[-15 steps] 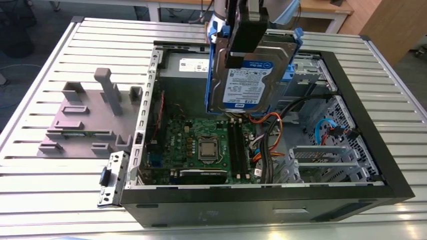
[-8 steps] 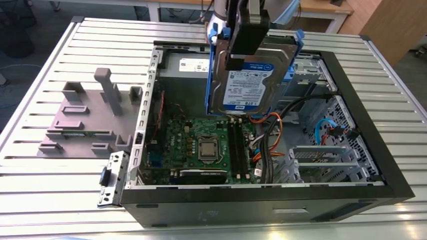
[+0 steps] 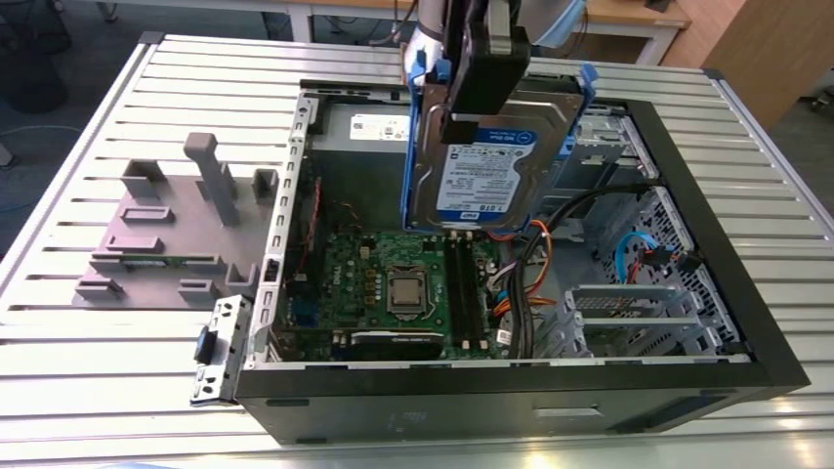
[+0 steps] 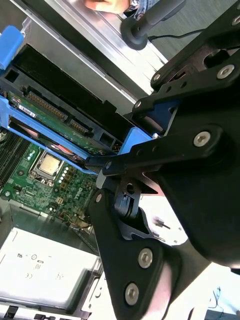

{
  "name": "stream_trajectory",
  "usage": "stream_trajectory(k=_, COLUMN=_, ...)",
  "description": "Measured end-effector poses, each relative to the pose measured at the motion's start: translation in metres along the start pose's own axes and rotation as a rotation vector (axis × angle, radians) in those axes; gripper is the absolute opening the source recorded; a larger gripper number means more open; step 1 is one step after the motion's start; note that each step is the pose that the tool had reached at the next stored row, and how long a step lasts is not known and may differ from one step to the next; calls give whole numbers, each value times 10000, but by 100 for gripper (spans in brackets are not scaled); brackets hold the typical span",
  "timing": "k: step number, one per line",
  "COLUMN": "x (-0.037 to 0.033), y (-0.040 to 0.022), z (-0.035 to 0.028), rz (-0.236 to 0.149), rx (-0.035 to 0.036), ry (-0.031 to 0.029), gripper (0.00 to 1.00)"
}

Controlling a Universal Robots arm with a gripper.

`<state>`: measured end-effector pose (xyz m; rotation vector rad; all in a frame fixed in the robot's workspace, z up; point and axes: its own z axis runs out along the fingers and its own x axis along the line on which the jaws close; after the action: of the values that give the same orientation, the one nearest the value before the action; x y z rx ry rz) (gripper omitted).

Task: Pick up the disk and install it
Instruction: 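Pick up the disk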

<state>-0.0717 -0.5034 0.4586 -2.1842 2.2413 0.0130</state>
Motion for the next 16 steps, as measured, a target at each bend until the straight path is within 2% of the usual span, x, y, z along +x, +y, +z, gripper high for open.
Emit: stream_trajectory(k=16, x=96, y=-40, z=12, rz=0, rx=1, ry=3, gripper=37)
